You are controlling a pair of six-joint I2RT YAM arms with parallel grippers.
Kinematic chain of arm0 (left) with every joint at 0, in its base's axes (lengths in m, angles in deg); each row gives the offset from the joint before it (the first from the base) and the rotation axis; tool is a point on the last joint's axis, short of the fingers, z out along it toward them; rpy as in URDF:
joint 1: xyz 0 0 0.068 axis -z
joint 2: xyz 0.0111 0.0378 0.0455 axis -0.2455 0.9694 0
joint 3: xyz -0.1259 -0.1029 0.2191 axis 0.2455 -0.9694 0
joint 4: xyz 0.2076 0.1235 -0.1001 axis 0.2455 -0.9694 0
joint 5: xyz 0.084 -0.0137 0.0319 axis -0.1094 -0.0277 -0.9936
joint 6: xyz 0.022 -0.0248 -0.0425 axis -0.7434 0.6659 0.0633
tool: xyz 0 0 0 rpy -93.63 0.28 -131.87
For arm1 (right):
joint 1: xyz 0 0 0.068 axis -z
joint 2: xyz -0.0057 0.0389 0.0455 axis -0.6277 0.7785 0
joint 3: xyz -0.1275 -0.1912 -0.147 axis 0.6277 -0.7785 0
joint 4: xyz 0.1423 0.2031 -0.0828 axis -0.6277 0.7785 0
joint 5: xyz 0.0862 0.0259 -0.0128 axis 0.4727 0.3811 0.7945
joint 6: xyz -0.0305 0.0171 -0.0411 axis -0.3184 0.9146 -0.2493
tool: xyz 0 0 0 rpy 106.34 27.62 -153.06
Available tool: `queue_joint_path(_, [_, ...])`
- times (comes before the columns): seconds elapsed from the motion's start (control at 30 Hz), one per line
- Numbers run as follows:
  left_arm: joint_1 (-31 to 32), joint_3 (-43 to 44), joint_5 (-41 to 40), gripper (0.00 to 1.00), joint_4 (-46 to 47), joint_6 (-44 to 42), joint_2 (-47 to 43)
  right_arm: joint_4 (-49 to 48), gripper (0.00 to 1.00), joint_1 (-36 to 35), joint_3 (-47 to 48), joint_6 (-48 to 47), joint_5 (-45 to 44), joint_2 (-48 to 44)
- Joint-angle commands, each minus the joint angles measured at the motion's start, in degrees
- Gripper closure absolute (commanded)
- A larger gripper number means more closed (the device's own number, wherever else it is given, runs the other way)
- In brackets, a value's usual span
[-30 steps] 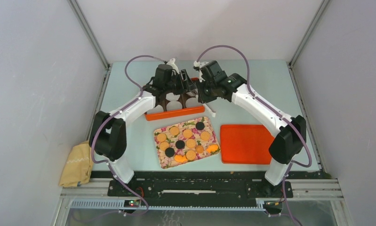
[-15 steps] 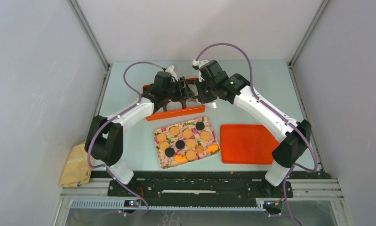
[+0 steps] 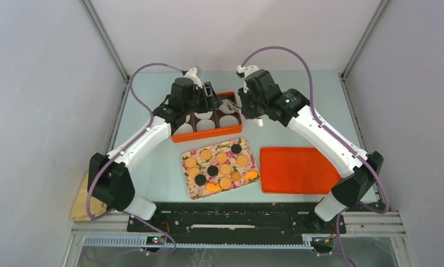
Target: Pack the cookies
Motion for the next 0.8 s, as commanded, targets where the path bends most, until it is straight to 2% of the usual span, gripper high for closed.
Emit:
queue_joint_path(0.0, [0.3, -0.3, 0.2, 0.36, 0.6, 1.4, -2.7, -3.5, 0.82, -0.3, 0.6, -0.1, -0.4, -3.2])
queue_joint_path(0.1, [1.3, -2.1, 1.5, 0.36, 2.0, 2.9, -3.1, -3.7, 0.82, 1.0, 1.2, -0.9, -2.9, -2.4])
queue_joint_path(0.2, [2.0, -3.3, 0.7, 0.36, 2.3, 3.0, -3.3, -5.5, 0.82, 5.6, 0.8, -1.3, -1.7, 0.1])
queue_joint_path(0.4, [2.0, -3.0, 0.5, 0.36, 2.6, 2.8, -2.2, -8.9, 0.83, 12.4, 3.5, -3.3, -1.4, 12.3])
queue_joint_path(0.57, [2.0, -3.0, -1.8, 0.36, 1.4, 0.9, -2.6, -4.8, 0.83, 15.1, 11.3, -7.1, -3.1, 26.2])
queue_joint_path(0.77, [2.0, -2.9, -2.3, 0.36, 1.5, 0.4, -1.2, 2.0, 0.83, 17.3, 15.6, -7.3, 0.8, 34.1])
